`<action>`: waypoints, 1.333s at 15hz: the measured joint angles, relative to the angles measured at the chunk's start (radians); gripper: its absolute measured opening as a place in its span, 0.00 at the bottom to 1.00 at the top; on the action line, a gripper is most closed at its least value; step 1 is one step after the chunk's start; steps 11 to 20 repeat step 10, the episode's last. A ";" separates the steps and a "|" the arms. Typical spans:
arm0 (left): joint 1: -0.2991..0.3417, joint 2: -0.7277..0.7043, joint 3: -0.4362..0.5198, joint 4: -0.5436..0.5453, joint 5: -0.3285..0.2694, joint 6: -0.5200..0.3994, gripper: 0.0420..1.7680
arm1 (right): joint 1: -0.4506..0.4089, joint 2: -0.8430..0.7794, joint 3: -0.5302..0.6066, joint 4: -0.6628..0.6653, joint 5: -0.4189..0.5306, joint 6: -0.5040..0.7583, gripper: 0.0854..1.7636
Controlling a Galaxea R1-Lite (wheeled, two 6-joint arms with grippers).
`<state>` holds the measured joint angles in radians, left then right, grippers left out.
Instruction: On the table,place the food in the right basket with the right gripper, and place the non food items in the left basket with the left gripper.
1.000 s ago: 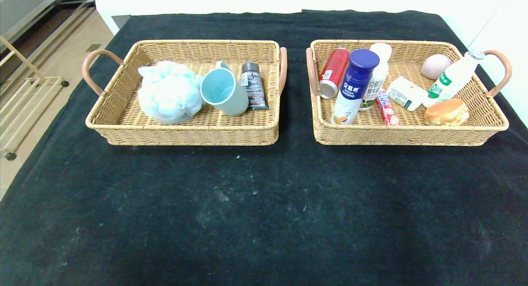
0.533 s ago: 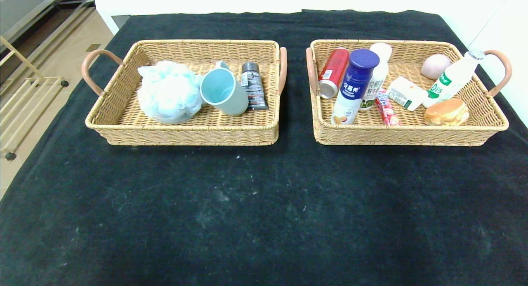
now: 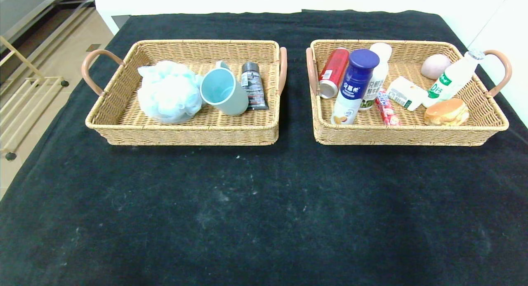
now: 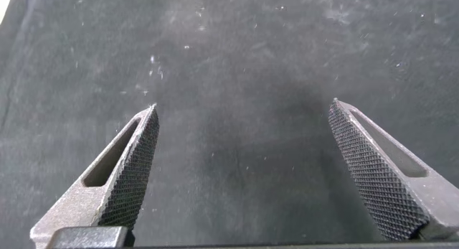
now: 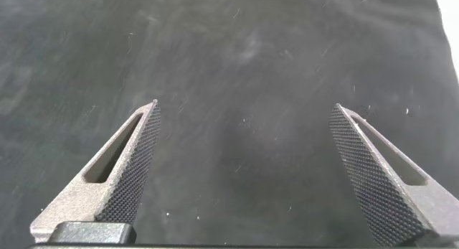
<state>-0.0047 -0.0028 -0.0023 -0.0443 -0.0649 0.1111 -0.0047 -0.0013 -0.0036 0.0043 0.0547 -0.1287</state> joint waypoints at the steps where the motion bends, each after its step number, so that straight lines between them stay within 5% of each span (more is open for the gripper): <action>1: 0.000 0.000 0.001 0.016 0.009 -0.001 0.97 | 0.000 0.000 0.000 0.001 -0.004 0.024 0.97; 9: 0.000 0.000 0.002 0.031 0.051 -0.101 0.97 | 0.001 0.000 0.000 0.001 -0.033 0.121 0.97; 20: 0.000 0.000 0.002 0.031 0.054 -0.105 0.97 | 0.001 0.000 0.000 0.001 -0.034 0.122 0.97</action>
